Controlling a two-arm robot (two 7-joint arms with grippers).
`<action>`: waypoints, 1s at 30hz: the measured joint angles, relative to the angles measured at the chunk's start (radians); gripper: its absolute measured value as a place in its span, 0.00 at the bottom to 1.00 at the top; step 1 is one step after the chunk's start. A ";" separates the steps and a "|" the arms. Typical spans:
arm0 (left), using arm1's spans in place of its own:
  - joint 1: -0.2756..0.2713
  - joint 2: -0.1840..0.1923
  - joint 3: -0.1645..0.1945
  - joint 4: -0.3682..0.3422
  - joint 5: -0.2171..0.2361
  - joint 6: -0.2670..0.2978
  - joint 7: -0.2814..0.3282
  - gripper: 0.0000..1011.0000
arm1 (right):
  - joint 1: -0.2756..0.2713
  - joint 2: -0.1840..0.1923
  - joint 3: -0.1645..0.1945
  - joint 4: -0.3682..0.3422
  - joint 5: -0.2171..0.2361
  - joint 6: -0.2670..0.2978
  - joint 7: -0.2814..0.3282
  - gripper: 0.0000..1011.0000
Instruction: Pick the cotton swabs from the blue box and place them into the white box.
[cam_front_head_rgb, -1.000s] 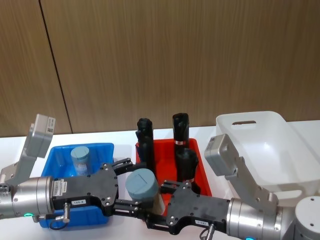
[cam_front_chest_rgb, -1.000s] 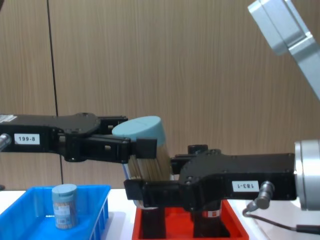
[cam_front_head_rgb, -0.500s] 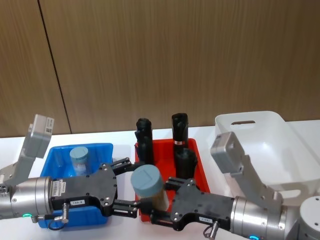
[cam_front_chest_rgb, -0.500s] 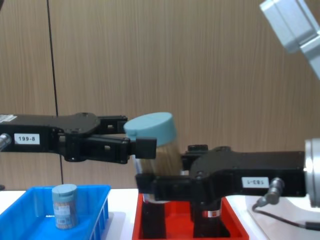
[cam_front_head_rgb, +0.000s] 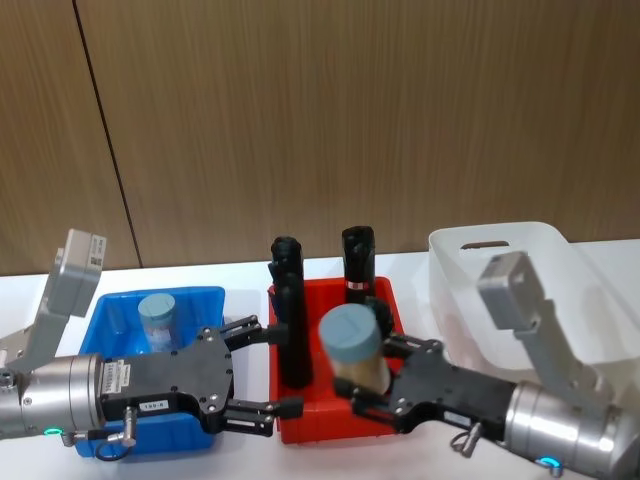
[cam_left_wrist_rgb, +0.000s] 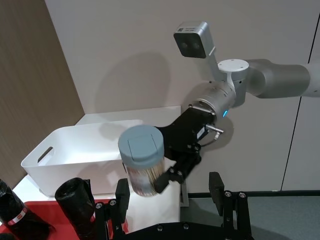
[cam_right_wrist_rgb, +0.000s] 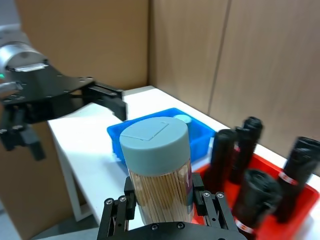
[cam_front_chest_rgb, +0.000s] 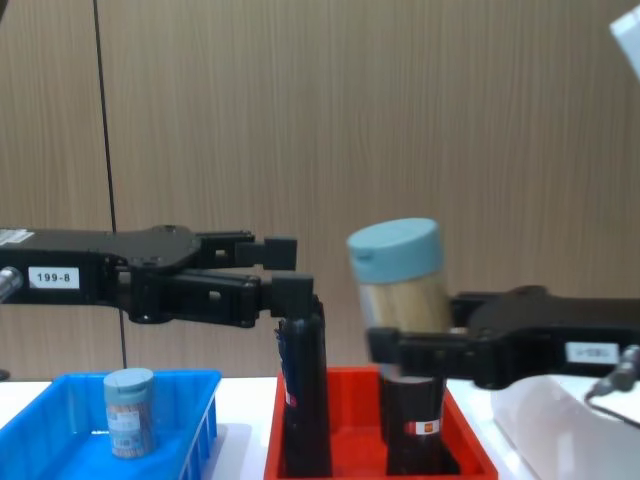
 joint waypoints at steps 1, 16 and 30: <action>0.000 0.000 0.000 0.000 0.000 0.000 0.000 0.99 | -0.001 0.005 0.004 0.001 0.004 -0.002 -0.005 0.64; 0.000 0.000 0.000 0.000 0.000 0.000 0.000 0.99 | 0.007 0.055 0.059 0.039 0.042 -0.027 -0.084 0.64; 0.000 0.000 0.000 0.000 0.000 0.000 0.000 0.99 | 0.085 0.048 0.094 0.160 0.024 -0.023 -0.173 0.64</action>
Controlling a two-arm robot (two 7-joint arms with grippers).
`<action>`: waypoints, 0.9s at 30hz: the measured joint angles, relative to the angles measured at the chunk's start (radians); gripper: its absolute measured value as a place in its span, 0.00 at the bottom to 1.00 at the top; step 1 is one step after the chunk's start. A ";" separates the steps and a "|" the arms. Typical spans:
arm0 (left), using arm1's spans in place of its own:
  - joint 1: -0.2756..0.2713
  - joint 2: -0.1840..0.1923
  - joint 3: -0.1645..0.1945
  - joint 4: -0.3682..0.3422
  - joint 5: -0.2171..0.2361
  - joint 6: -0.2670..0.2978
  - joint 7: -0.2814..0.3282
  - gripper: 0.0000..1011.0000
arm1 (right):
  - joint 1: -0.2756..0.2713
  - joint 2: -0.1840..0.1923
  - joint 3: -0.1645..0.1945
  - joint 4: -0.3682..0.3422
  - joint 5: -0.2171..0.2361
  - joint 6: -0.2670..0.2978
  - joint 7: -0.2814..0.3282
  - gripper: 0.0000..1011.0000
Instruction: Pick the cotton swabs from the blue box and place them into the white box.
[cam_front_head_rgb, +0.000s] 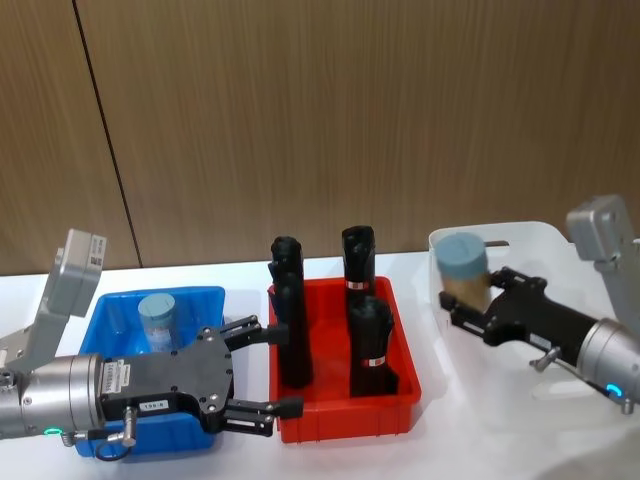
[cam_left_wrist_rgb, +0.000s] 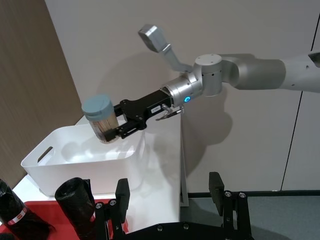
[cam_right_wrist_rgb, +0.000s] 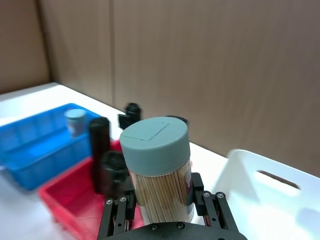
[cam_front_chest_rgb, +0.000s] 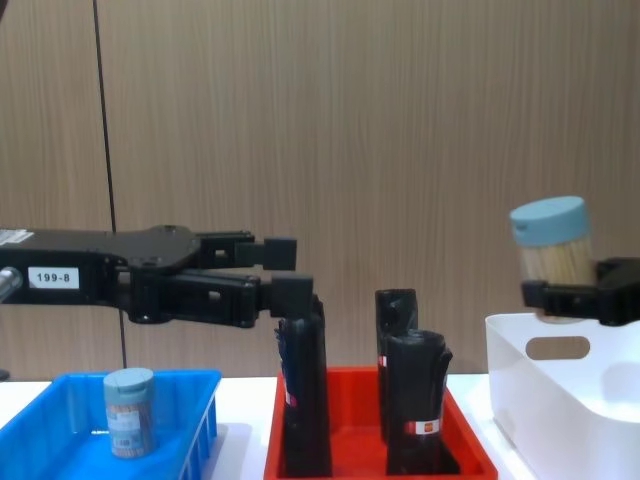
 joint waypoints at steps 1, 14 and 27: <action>0.000 0.000 0.000 0.000 0.000 0.000 0.000 0.99 | 0.005 -0.001 0.001 0.009 -0.002 0.001 -0.004 0.64; 0.000 0.000 0.000 0.000 0.000 0.000 0.000 0.99 | 0.097 -0.034 0.014 0.197 -0.037 0.008 -0.067 0.64; 0.000 0.000 0.000 0.000 0.000 0.000 0.000 0.99 | 0.146 -0.056 0.014 0.318 -0.057 -0.001 -0.089 0.85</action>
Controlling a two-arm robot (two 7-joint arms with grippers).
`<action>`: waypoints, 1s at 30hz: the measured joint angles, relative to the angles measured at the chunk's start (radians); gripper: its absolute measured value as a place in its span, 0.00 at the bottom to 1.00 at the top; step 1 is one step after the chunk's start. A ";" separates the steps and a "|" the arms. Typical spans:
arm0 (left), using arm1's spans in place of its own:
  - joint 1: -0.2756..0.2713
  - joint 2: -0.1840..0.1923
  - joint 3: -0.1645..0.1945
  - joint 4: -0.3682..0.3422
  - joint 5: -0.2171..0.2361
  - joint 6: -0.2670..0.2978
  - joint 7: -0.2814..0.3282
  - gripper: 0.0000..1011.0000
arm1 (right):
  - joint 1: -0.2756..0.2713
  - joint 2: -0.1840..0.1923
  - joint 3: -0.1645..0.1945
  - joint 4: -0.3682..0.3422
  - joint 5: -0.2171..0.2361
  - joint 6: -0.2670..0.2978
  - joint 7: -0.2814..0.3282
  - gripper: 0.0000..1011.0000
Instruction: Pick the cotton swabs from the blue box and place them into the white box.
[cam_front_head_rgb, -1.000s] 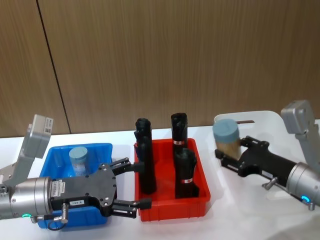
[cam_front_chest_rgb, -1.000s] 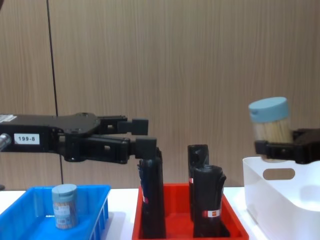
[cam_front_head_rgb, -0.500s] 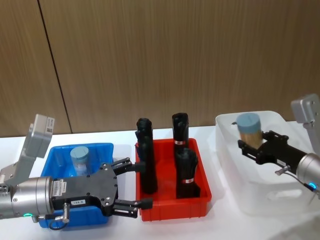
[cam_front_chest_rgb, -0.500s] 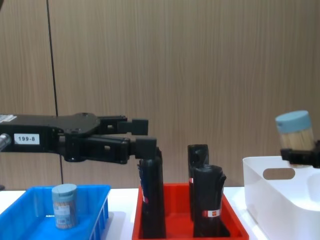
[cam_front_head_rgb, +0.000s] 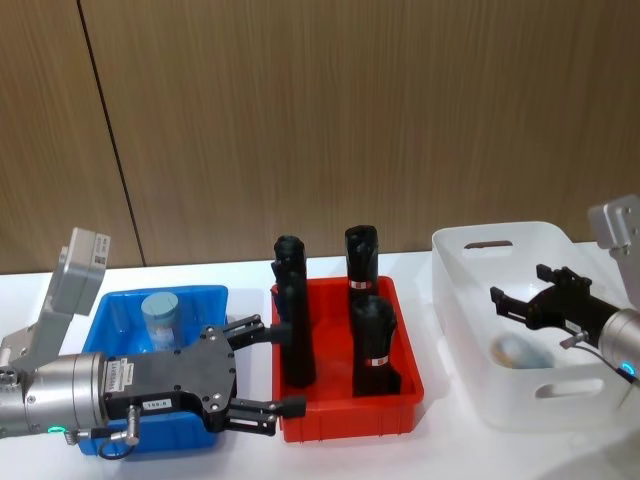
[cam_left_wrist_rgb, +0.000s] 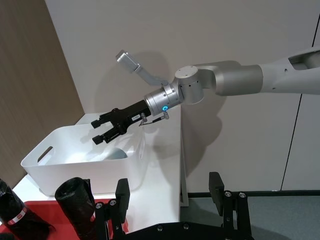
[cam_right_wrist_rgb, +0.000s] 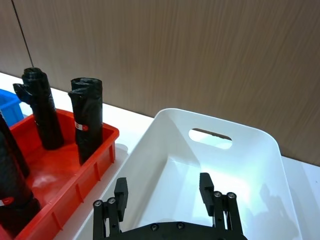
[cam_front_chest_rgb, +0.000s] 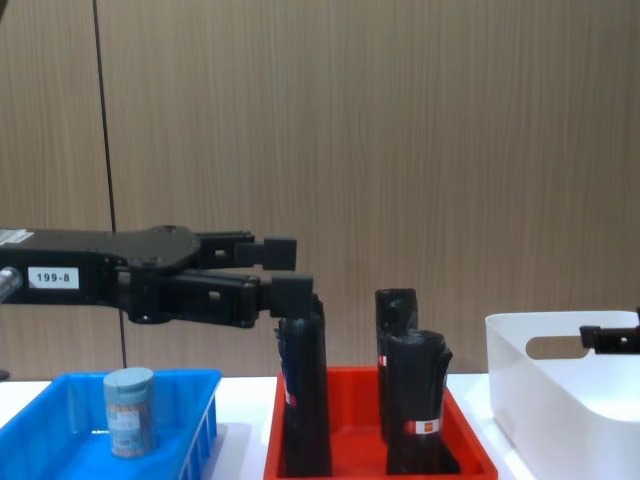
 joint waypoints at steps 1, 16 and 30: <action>0.000 0.000 0.000 0.000 0.000 0.000 0.000 0.99 | 0.001 -0.001 0.000 0.003 0.000 0.000 -0.001 0.88; 0.000 0.000 0.000 0.000 0.000 0.000 0.000 0.99 | 0.005 -0.003 0.000 0.022 -0.001 -0.008 -0.007 0.99; 0.016 -0.015 0.013 -0.017 0.030 -0.006 0.114 0.99 | -0.083 -0.017 0.008 -0.094 -0.001 -0.040 -0.061 0.99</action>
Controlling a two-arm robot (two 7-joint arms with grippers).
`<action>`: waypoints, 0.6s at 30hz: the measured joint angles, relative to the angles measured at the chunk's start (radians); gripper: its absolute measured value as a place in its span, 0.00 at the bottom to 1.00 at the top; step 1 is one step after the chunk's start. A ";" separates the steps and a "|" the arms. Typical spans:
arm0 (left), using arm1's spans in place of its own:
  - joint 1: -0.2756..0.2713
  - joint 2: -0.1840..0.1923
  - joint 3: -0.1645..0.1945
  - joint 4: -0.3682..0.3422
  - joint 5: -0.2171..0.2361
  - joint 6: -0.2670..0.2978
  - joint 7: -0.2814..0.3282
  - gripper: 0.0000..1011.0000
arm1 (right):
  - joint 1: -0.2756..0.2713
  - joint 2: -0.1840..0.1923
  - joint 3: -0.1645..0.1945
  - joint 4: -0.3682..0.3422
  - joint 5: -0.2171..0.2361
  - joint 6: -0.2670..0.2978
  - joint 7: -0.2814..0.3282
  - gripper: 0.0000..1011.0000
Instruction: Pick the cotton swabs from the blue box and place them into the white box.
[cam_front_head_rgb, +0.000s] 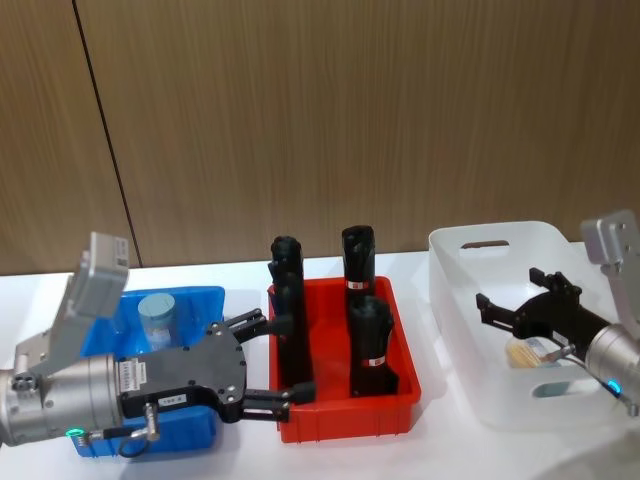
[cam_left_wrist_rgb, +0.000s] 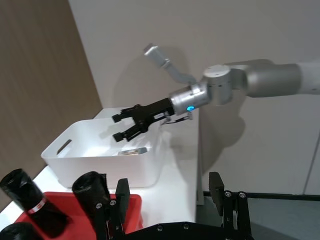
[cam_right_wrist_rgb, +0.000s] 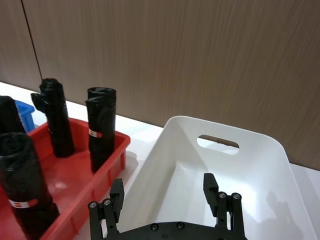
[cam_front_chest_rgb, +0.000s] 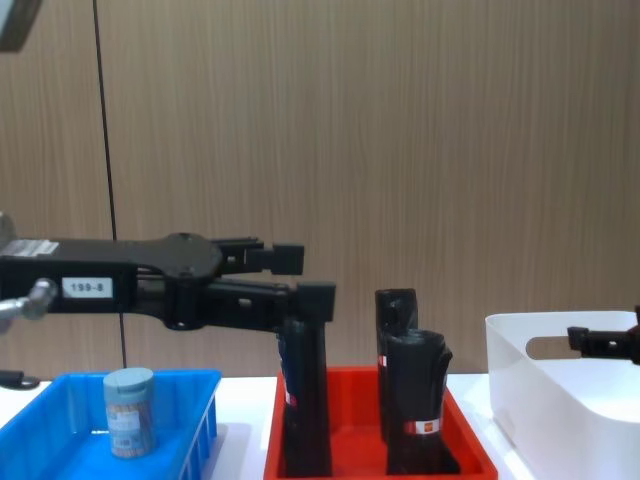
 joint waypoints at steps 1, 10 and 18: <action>0.001 -0.001 0.001 -0.002 0.003 -0.001 0.010 0.99 | -0.008 -0.001 0.001 -0.010 0.000 -0.002 -0.005 0.99; 0.018 -0.018 0.015 -0.020 0.035 -0.008 0.132 0.99 | -0.089 -0.014 0.008 -0.117 0.000 -0.032 -0.054 0.99; 0.034 -0.033 0.028 -0.037 0.064 -0.015 0.242 0.99 | -0.171 -0.027 0.015 -0.224 0.001 -0.061 -0.103 0.99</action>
